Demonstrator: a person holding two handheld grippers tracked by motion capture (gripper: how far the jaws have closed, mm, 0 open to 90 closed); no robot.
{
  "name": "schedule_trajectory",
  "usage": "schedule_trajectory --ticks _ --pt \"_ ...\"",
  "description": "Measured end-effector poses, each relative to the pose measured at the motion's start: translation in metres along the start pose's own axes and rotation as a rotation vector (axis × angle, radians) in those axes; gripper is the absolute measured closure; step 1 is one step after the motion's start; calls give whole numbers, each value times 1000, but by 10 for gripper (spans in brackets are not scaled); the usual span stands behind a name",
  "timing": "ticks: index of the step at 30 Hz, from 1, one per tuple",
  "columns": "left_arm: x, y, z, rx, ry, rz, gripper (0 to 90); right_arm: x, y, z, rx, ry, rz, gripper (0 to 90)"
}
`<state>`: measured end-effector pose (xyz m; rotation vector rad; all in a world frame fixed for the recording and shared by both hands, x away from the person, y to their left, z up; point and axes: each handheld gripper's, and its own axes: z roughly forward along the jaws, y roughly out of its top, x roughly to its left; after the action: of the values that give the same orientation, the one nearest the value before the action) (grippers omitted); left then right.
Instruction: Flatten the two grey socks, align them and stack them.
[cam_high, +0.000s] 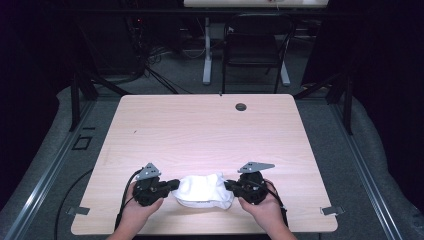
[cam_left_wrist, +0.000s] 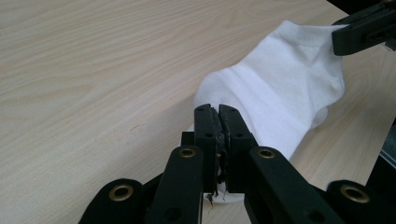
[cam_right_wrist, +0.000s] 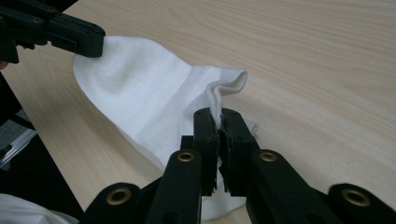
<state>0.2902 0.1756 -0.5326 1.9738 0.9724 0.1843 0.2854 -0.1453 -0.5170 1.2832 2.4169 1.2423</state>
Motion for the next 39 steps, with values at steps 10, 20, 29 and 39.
schedule_trajectory --ticks 10,20,29,39 --pt "-1 -9 13 28 -19 10 873 -1 -16 10 34 -4 -6 861" --pt "2 -13 20 47 -17 4 873 -4 -19 13 42 -16 -12 861" --pt "2 -16 28 68 -19 2 873 -8 -21 15 65 -22 -4 861" --pt "4 -18 32 86 -14 6 872 -12 -22 21 72 -33 0 859"
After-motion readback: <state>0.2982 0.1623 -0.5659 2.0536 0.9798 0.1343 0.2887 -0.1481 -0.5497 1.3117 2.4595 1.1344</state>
